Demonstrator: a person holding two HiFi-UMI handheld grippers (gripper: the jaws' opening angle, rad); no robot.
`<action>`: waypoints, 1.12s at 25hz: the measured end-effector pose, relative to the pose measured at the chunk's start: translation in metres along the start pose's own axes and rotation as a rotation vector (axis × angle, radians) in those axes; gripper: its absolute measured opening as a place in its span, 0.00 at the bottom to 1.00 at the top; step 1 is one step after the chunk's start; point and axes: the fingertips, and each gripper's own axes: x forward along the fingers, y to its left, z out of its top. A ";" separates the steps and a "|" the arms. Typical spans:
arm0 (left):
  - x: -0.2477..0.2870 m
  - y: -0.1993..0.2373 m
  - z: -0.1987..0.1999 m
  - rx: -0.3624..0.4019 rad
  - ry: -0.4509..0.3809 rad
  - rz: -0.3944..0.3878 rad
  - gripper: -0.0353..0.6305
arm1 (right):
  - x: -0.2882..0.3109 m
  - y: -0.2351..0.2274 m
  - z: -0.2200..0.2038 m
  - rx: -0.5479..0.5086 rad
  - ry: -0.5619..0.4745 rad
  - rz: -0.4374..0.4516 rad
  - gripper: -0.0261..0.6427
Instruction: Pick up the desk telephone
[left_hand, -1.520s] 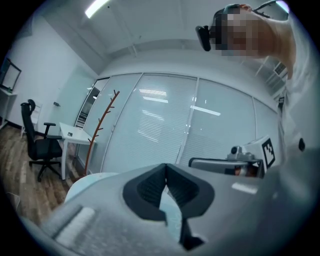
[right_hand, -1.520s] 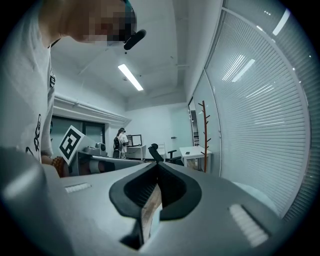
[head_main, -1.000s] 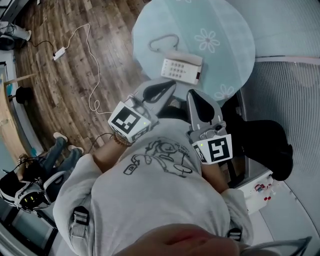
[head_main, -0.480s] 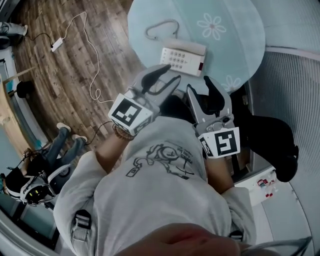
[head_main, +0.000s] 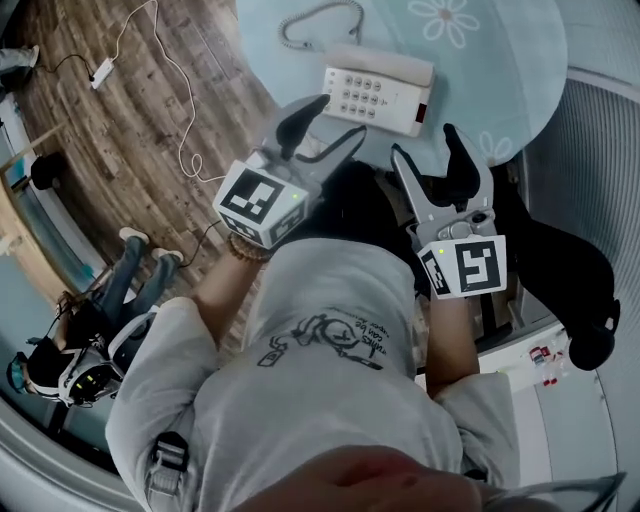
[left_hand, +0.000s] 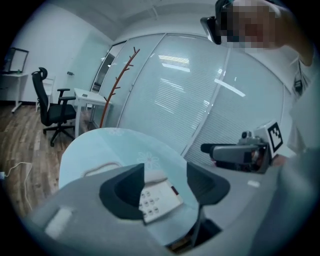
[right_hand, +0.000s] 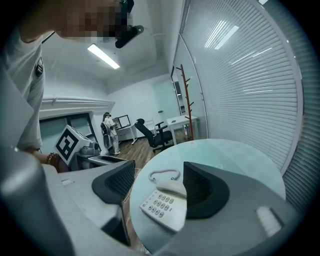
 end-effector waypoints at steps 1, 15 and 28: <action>0.006 0.008 -0.010 -0.006 0.011 0.004 0.46 | 0.005 -0.007 -0.010 0.008 0.011 -0.005 0.48; 0.087 0.100 -0.149 -0.120 0.202 0.061 0.59 | 0.078 -0.087 -0.165 0.138 0.181 -0.064 0.61; 0.120 0.124 -0.187 -0.142 0.282 0.101 0.67 | 0.115 -0.108 -0.222 0.177 0.252 -0.072 0.59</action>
